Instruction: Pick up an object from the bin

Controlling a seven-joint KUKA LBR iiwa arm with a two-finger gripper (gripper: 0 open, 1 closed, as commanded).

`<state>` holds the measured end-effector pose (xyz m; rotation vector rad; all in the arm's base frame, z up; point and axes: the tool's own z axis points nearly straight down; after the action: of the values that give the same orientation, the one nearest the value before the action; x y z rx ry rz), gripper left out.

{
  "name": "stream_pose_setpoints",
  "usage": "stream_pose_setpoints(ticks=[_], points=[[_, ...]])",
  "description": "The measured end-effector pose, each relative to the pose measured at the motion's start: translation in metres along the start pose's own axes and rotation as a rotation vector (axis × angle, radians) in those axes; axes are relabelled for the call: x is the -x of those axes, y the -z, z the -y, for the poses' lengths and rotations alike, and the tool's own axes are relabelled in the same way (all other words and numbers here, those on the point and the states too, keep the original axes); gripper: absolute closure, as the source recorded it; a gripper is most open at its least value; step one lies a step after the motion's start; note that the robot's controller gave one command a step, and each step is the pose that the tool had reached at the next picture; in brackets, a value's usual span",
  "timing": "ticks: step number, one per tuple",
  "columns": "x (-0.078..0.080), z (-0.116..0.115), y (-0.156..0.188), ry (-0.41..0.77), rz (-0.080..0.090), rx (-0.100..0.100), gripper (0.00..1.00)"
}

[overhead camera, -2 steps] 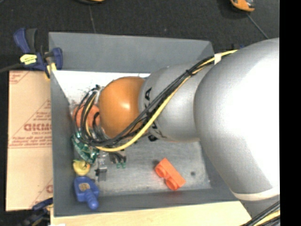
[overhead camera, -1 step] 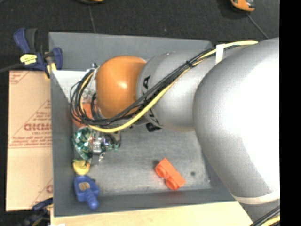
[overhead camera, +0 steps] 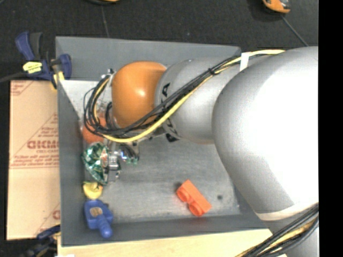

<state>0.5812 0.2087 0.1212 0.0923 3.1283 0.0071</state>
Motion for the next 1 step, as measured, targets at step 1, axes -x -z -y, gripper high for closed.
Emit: stream_pose_setpoints(ticks=[1], points=[[0.0162,0.0033,-0.0540,-0.029,0.001,0.005,0.00]])
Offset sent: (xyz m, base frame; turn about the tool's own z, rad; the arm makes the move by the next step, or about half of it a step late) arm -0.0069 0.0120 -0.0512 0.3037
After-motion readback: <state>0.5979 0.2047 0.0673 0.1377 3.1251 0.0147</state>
